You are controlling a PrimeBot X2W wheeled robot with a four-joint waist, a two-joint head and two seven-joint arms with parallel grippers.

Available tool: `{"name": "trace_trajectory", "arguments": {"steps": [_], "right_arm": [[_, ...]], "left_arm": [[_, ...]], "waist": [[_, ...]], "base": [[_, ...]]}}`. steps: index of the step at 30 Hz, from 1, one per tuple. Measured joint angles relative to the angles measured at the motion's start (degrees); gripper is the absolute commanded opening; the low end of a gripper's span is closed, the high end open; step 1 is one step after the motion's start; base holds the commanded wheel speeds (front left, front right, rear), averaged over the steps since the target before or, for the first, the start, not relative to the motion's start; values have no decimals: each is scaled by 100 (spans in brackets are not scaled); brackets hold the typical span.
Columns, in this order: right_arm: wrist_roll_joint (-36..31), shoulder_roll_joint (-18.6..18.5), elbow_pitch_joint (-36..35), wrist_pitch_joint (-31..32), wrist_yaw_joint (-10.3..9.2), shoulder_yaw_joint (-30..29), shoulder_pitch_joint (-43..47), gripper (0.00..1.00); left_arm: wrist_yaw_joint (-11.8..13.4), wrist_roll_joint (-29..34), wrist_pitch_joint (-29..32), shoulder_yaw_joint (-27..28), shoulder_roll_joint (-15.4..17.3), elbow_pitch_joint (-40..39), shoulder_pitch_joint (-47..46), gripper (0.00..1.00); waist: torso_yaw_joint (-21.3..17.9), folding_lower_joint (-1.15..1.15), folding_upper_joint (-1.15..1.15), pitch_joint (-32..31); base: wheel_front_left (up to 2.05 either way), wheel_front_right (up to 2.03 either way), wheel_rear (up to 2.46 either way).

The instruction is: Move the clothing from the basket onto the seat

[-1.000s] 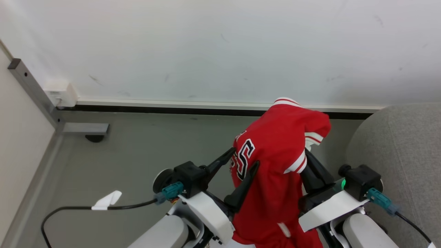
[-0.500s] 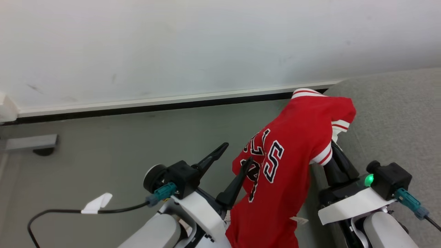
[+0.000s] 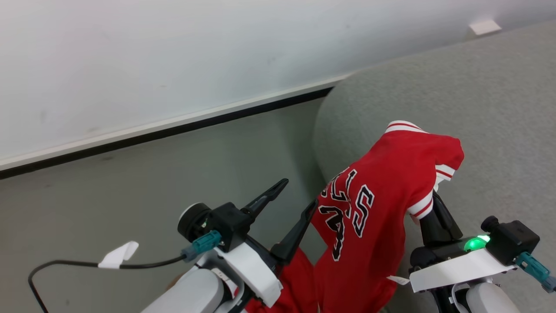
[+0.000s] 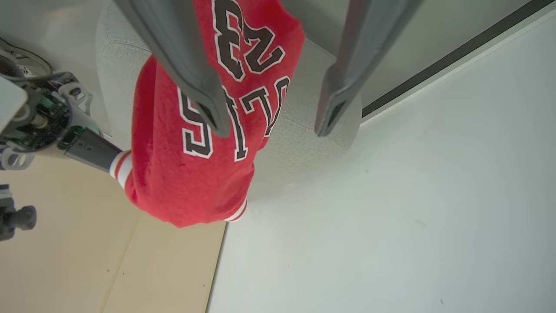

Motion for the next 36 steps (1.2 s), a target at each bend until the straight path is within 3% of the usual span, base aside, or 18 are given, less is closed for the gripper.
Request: {"name": "trace_trajectory", "arguments": {"steps": [9,20,32,36], "right_arm": [[181,-32,-87,1,0,-20,86,0],[293,-42,-312,1,0,-141,53,0],[504,-684,-589,356,0,-715,-1350,0],[700,-1077,-645,680,0,-1383,-2171,0]], "left_arm": [[8,29,64,-44,79,-53,-11,100],[2,31,77,-100,115,-123,-62,100],[-63,80,222,-186,197,-259,-283,100],[-76,120,322,-149,313,-426,-488,100]], "waist": [[-532,0,0,139],[-600,0,0,272],[-458,0,0,727],[-275,0,0,1117]], "base": [[0,0,0],[0,0,0],[0,0,0],[0,0,0]]}}
